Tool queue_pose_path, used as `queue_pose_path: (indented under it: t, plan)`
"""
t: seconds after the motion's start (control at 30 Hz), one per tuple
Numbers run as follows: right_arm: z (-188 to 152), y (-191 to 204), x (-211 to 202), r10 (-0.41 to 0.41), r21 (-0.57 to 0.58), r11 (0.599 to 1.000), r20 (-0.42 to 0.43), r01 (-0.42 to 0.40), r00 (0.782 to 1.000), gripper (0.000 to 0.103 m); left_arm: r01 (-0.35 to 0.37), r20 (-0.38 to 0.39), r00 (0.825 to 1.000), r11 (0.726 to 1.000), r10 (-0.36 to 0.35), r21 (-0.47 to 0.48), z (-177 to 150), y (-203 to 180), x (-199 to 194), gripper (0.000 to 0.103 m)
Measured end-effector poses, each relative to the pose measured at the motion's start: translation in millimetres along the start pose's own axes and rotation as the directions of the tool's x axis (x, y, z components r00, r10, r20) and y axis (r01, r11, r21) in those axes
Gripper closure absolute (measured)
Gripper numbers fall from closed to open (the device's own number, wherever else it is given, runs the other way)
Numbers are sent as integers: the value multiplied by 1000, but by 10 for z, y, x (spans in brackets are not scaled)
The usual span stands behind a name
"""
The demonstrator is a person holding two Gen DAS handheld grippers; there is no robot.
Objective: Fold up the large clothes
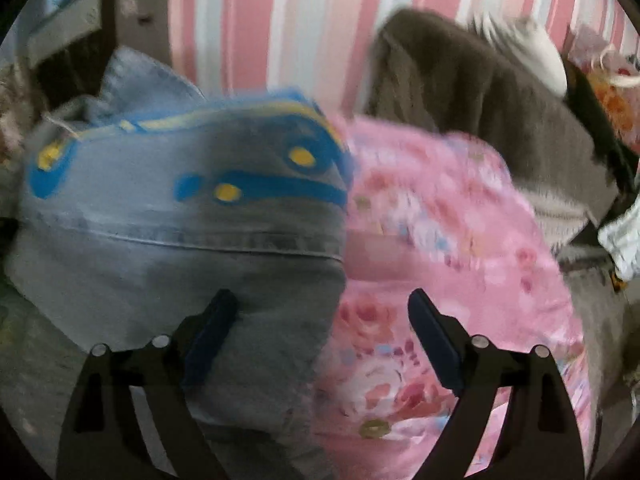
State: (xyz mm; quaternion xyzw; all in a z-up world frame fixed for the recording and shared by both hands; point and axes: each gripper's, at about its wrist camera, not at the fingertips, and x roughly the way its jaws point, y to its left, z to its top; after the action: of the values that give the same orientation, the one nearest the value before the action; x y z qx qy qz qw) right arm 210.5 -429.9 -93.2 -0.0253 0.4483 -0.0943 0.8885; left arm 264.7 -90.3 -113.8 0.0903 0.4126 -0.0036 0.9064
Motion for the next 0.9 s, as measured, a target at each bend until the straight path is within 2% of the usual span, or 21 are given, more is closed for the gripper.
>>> queue_pose_path:
  t: [0.13, 0.27, 0.37, 0.47, 0.53, 0.67, 0.8, 0.83, 0.9]
  plan:
    - [-12, -74, -86, -31, 20, 999, 18, 30, 999, 8, -17, 8, 1000, 1000, 16, 22, -14, -34, -43, 11]
    - [82, -80, -500, -17, 11, 1000, 128, 16, 992, 7, 54, 46, 997, 998, -53, -16, 4, 11, -278, 12]
    - [294, -123, -755, -13, 40, 999, 213, 5, 977, 7, 86, 101, 991, 996, -84, -17, 122, -8, -526, 7]
    - [552, -86, -756, -42, 30, 999, 244, 36, 969, 6, 93, 134, 987, 996, -92, -1, 295, -62, -631, 3]
    - [686, -51, -594, -57, 40, 998, 227, 49, 972, 6, 79, 135, 987, 997, -81, 20, 376, -134, -538, 3]
    - [685, -20, -206, -74, 76, 995, 142, 63, 987, 6, 59, 57, 997, 998, -59, 5, 304, -229, -158, 6]
    - [469, 33, 258, -111, 53, 992, -29, 113, 993, 6, 44, -38, 998, 999, -44, -4, 170, -253, 165, 8]
    - [420, 13, 327, -99, 57, 993, -52, 101, 994, 6, 50, -28, 998, 999, -50, -10, 180, -243, 145, 9]
    - [434, -37, 236, -91, 81, 992, -22, 92, 996, 6, 81, 4, 997, 997, -81, -11, 182, -217, 58, 11]
